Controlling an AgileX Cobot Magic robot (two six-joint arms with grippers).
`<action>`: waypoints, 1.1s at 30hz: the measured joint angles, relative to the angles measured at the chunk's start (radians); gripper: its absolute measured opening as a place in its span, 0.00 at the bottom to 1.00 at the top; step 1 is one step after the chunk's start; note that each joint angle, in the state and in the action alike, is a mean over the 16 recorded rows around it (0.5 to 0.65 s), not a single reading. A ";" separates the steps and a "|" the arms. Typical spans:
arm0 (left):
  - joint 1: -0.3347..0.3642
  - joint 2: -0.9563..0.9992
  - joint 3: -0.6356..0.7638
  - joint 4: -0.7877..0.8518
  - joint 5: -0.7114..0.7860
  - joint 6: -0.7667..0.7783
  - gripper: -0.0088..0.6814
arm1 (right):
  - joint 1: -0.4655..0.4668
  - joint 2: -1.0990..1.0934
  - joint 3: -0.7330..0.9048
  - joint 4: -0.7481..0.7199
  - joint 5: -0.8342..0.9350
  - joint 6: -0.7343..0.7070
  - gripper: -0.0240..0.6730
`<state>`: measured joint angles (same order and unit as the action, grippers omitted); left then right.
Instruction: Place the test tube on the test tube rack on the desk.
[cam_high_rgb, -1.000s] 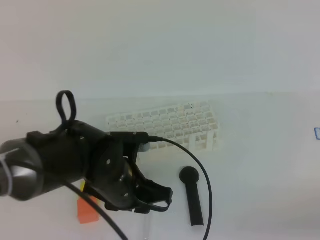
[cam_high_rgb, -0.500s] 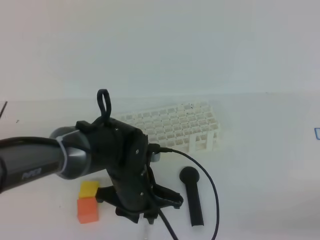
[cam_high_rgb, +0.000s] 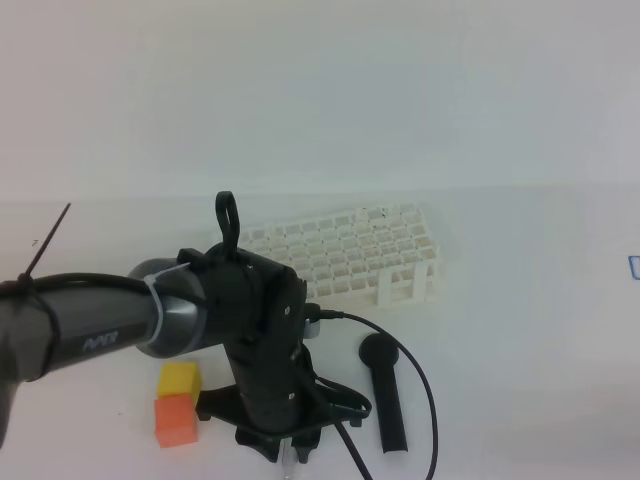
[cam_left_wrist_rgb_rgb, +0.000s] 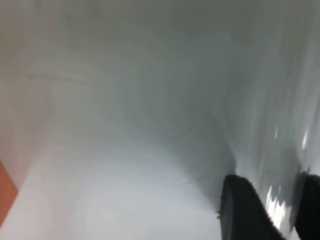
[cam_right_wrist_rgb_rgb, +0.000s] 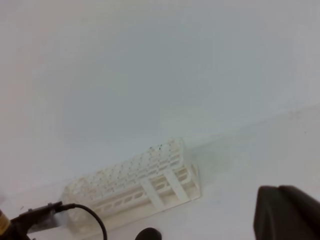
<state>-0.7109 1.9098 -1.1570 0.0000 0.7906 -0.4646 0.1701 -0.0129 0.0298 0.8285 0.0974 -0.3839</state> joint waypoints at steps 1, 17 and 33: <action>0.000 0.003 -0.001 0.000 0.001 -0.001 0.36 | 0.000 0.000 0.000 0.005 0.000 0.000 0.03; 0.000 0.038 -0.011 0.007 0.022 0.009 0.23 | 0.000 0.000 0.000 0.049 0.000 0.000 0.03; 0.000 -0.063 -0.115 0.040 0.069 0.150 0.01 | 0.000 0.000 0.000 0.076 0.013 -0.004 0.03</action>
<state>-0.7109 1.8471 -1.2719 0.0398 0.8591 -0.3142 0.1701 -0.0129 0.0296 0.9040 0.1102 -0.3876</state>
